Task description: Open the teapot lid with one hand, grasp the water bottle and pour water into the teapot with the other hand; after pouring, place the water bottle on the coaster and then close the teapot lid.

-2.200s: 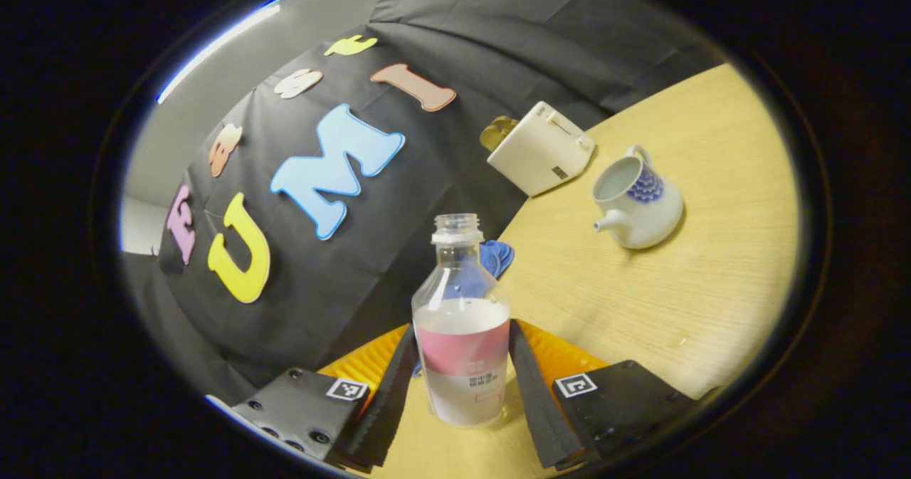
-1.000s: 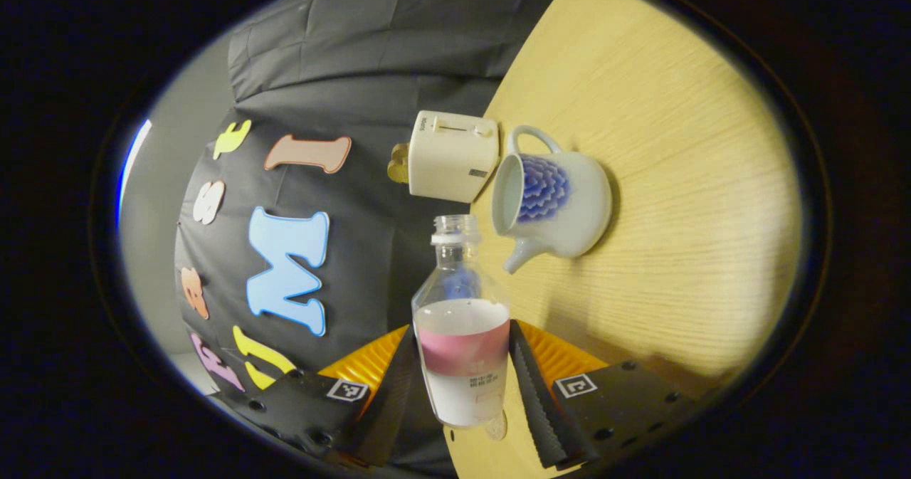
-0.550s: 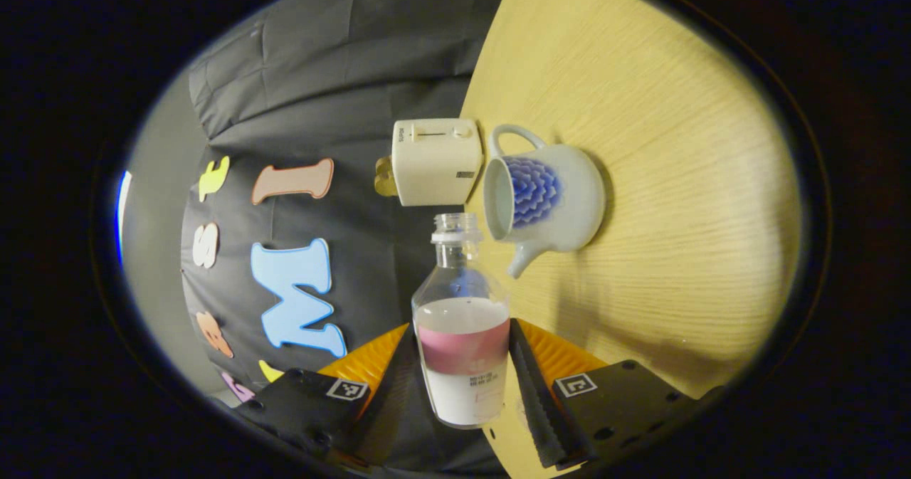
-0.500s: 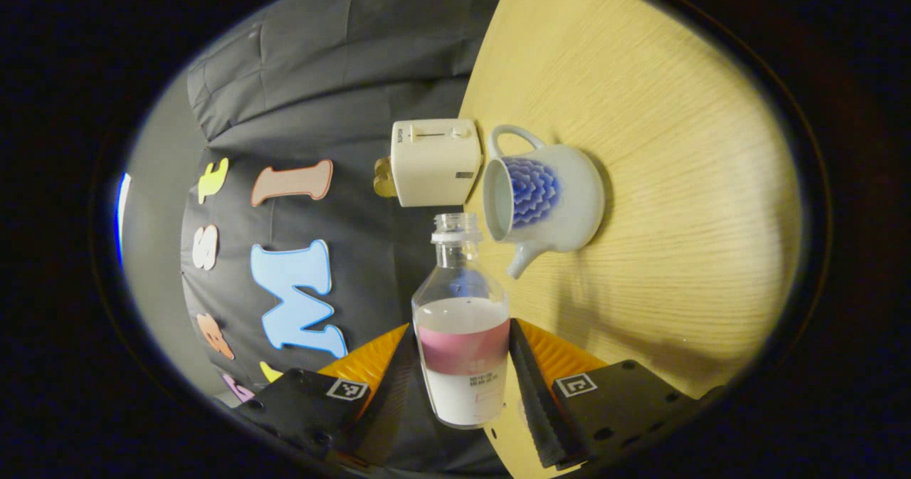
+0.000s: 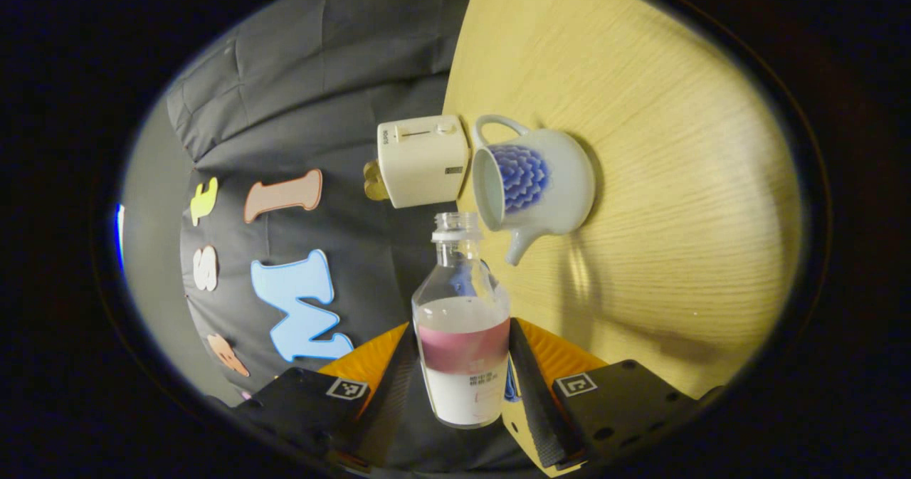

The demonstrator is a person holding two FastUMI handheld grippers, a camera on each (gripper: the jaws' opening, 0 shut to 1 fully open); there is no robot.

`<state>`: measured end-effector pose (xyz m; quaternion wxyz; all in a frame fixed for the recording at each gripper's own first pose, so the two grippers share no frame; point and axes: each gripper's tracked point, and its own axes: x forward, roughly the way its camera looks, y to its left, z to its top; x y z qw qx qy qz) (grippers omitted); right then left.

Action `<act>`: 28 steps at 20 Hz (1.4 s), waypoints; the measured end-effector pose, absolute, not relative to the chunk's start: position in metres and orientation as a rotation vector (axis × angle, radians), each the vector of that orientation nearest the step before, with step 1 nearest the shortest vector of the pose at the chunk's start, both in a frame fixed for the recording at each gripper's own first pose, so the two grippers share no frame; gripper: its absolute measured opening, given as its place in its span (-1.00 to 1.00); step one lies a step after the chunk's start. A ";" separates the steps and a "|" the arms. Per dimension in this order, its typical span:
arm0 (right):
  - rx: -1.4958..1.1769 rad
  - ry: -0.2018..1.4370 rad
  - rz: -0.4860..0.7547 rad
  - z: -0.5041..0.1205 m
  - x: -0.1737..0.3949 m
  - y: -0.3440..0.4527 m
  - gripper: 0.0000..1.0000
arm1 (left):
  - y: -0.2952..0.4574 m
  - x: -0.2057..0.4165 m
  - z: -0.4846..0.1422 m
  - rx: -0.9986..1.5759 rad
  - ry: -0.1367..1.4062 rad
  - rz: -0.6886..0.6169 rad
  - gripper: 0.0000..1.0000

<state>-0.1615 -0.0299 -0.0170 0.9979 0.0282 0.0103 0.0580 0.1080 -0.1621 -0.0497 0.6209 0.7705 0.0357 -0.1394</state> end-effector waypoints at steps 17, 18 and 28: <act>0.049 0.064 0.136 -0.030 -0.160 -0.026 -0.93 | -0.169 0.108 -0.044 1.949 0.087 -0.317 0.73; 0.047 0.064 0.137 -0.029 -0.159 -0.025 -0.93 | -0.170 0.108 -0.044 1.954 0.087 -0.316 0.73; 0.049 0.069 0.138 -0.030 -0.159 -0.025 -0.93 | -0.168 0.111 -0.035 2.020 0.089 -0.302 0.73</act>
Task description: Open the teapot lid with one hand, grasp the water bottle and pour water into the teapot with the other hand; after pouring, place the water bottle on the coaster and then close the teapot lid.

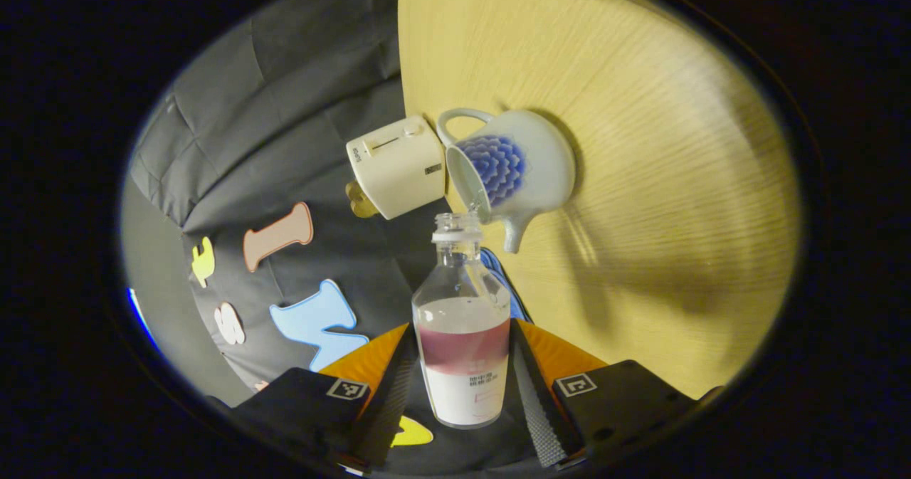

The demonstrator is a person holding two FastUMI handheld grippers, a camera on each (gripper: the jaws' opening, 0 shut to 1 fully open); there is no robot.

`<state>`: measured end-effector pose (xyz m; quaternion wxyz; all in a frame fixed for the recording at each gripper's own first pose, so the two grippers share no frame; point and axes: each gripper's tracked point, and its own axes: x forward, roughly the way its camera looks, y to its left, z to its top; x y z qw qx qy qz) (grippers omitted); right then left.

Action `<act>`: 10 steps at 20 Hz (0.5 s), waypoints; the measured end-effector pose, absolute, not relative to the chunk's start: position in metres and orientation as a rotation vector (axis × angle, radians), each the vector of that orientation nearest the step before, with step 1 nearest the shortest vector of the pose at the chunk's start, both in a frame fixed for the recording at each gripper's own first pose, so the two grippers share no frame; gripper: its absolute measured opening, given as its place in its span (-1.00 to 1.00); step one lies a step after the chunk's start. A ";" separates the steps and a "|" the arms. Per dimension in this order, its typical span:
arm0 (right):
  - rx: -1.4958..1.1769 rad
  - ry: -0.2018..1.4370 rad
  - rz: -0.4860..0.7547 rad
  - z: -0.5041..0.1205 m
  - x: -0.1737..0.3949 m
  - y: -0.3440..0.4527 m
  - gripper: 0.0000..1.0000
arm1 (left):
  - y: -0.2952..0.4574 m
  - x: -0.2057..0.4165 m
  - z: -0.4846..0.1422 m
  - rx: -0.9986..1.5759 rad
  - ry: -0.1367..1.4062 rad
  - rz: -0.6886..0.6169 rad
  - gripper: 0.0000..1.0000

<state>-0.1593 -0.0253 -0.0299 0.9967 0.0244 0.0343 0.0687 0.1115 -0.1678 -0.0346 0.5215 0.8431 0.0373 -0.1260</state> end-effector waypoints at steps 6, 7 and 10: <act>0.056 0.079 0.140 -0.034 -0.158 -0.025 -0.93 | -0.179 0.111 -0.024 2.062 0.033 -0.297 0.73; 0.056 0.082 0.139 -0.034 -0.158 -0.025 -0.93 | -0.179 0.111 -0.023 2.068 0.032 -0.298 0.73; 0.055 0.080 0.138 -0.034 -0.158 -0.025 -0.93 | -0.178 0.114 -0.019 2.094 0.026 -0.286 0.73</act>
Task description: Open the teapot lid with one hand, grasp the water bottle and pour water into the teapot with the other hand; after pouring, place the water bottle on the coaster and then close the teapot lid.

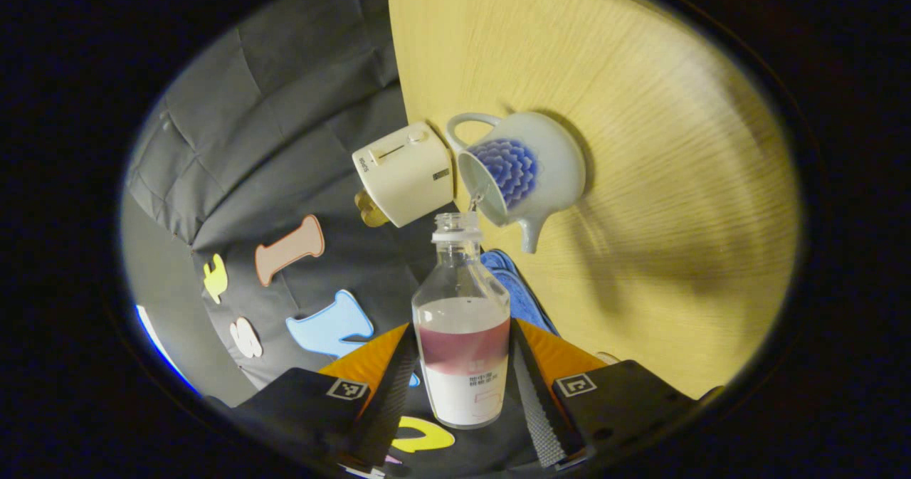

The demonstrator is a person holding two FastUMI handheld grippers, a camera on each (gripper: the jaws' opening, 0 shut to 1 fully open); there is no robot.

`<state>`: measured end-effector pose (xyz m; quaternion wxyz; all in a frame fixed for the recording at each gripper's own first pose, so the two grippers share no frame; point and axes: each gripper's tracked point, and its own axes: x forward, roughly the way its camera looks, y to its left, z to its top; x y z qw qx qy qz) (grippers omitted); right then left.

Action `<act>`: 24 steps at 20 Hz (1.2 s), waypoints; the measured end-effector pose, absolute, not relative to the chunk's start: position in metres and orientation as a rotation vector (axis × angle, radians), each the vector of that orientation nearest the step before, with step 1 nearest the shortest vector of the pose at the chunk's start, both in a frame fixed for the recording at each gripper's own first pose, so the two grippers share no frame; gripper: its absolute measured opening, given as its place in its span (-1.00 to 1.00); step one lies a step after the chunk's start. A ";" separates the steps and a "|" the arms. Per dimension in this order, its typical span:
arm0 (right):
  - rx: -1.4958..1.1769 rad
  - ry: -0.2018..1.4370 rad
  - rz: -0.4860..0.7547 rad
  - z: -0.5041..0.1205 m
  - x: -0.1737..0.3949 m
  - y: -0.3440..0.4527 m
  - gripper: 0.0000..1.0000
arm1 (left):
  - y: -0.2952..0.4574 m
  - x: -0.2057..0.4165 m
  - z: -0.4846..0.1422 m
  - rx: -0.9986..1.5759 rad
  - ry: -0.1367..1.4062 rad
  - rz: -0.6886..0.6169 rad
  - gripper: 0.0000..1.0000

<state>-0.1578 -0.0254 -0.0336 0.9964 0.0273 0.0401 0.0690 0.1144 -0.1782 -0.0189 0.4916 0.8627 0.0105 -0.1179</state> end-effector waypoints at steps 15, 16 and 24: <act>0.053 0.076 0.140 -0.032 -0.159 -0.025 -0.93 | -0.185 0.116 -0.012 2.163 0.007 -0.295 0.73; 0.056 0.075 0.141 -0.031 -0.159 -0.025 -0.93 | -0.184 0.116 -0.012 2.163 0.009 -0.294 0.73; 0.063 0.065 0.141 -0.027 -0.159 -0.026 -0.93 | -0.185 0.117 -0.020 2.084 -0.002 -0.314 0.73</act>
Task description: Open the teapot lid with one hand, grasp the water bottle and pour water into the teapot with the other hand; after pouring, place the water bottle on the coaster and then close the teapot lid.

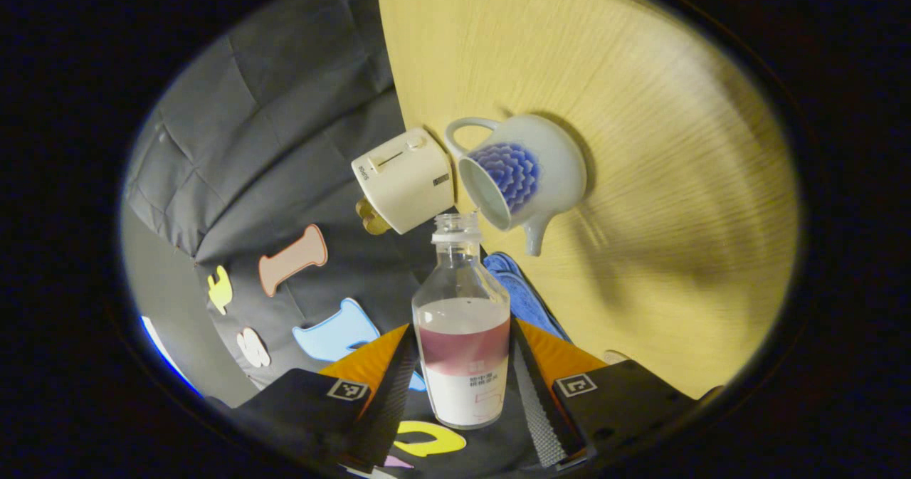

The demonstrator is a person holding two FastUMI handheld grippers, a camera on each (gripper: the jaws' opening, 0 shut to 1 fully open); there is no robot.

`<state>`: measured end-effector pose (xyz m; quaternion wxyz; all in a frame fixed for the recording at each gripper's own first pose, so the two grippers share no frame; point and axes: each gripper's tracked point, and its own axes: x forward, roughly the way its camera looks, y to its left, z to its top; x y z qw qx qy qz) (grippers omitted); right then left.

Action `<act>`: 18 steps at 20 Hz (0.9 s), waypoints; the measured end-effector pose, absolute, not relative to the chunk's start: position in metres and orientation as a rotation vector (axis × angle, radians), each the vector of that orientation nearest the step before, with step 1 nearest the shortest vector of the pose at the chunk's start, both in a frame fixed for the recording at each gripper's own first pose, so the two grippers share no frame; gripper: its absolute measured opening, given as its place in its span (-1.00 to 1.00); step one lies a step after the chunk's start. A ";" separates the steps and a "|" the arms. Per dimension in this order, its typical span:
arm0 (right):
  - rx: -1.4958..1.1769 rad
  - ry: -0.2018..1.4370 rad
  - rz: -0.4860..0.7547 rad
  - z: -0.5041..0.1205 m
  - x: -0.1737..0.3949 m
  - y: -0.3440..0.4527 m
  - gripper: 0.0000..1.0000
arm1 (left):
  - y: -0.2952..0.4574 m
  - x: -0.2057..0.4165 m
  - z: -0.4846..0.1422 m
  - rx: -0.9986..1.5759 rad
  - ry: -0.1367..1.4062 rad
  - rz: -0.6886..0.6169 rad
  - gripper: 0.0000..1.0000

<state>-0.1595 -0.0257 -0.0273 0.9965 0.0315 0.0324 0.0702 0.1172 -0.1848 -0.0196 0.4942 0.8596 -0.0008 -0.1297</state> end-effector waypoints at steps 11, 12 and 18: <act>0.071 0.024 0.142 -0.015 -0.164 -0.025 -0.93 | -0.178 0.107 -0.049 1.822 0.042 -0.378 0.73; 0.076 0.017 0.143 -0.012 -0.165 -0.025 -0.93 | -0.179 0.106 -0.048 1.788 0.035 -0.380 0.73; 0.124 -0.085 0.138 0.031 -0.180 -0.033 -0.93 | -0.168 0.096 -0.044 1.510 0.039 -0.372 0.73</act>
